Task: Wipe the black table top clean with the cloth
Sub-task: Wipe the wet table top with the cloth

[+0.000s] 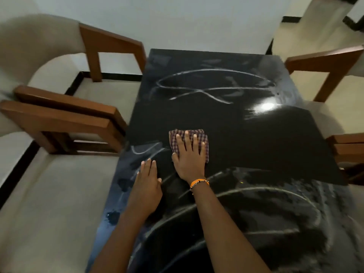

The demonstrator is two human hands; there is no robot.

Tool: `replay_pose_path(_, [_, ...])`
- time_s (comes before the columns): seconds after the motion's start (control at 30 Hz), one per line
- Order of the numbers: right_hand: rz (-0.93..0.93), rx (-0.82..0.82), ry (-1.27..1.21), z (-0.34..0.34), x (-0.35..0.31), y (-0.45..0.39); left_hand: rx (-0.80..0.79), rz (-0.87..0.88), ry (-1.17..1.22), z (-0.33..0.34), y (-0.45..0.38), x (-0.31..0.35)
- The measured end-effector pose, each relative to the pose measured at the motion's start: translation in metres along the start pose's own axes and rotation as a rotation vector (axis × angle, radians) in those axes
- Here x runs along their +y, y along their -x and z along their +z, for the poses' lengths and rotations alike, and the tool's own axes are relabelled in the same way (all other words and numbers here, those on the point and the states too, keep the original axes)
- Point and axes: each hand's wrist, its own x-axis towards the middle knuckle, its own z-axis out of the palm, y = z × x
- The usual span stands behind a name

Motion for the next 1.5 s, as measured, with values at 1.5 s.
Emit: replay_pose_path(1.5, [-0.356, -0.086, 0.058, 0.058, -0.143, 0.075, 0.117, -0.204, 0.428, -0.043, 0.072, -0.122])
